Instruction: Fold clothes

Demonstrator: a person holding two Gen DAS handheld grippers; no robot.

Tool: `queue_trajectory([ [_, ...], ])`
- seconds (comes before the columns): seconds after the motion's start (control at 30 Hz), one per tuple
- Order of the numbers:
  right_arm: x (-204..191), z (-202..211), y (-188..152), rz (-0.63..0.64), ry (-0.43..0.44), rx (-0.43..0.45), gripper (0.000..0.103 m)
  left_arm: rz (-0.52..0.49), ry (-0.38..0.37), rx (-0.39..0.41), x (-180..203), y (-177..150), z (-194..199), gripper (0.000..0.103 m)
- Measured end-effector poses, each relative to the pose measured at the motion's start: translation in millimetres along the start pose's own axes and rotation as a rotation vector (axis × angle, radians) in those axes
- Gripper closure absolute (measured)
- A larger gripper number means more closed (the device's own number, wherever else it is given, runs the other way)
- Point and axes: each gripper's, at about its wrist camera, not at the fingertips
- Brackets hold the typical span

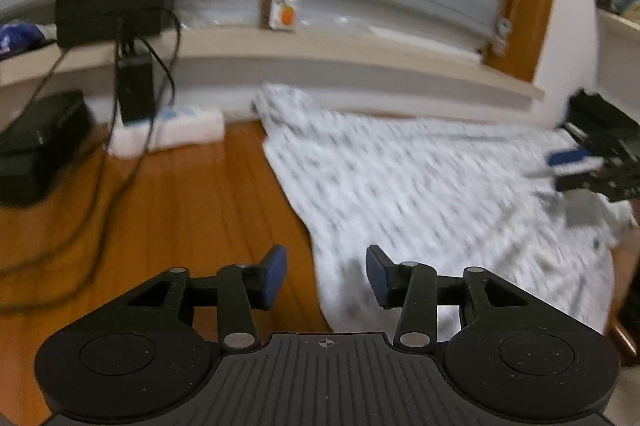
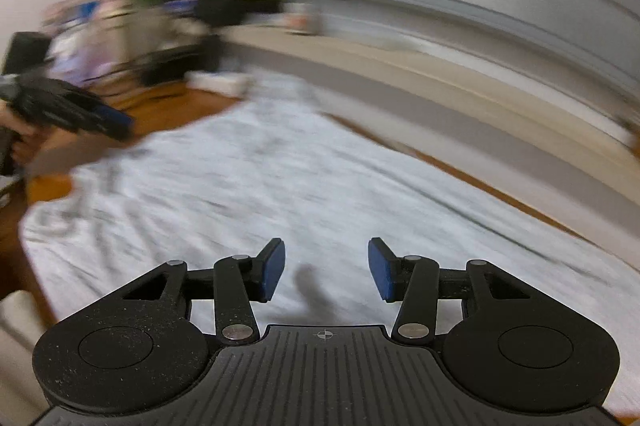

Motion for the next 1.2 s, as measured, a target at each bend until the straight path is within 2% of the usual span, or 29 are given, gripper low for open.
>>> queue_trajectory([
  [0.13,-60.8,-32.6,29.5,0.106,0.097,-0.024,0.055,0.031,-0.003,0.009,-1.5,-15.7,3.8,0.052],
  [0.27,-104.6,-50.3,46.5,0.168,0.148,-0.054,0.054,0.07,-0.005,0.041,-9.3,-19.9,10.2,0.047],
  [0.43,-136.3,-41.3,52.7,0.199,0.222,-0.038,0.054,0.107,-0.001,0.083,-14.5,-26.5,21.4,0.043],
  [0.63,-153.1,-39.3,52.9,0.206,0.311,-0.053,0.055,0.147,-0.006,0.104,-15.0,-42.7,33.0,0.043],
  [0.7,-155.4,-44.8,52.4,0.212,0.318,-0.068,0.056,0.161,-0.014,0.109,-14.6,-46.4,36.4,0.043],
  [0.73,-155.5,-48.8,51.9,0.213,0.317,-0.08,0.061,0.168,-0.021,0.113,-14.4,-48.2,38.4,0.043],
  [0.77,-154.0,-52.2,51.8,0.209,0.321,-0.09,0.084,0.175,-0.026,0.116,-14.1,-49.2,40.2,0.043],
  [0.8,-151.1,-53.1,52.1,0.201,0.326,-0.093,0.095,0.176,-0.033,0.118,-12.7,-50.6,42.1,0.042],
  [1.0,-106.0,-25.8,61.9,0.066,0.283,0.02,0.097,0.184,-0.095,0.12,0.1,-57.9,50.4,0.04],
  [1.2,-75.4,-17.8,56.3,-0.028,0.281,0.04,0.097,0.15,-0.174,0.104,24.7,-52.5,44.6,0.039],
])
Point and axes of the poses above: each gripper's, at about its wrist camera, not at the fingertips, and z roughly against the way its jaws point, x to its right, y to its top, and after that the axes turned 7 degrees about -x, right-handed
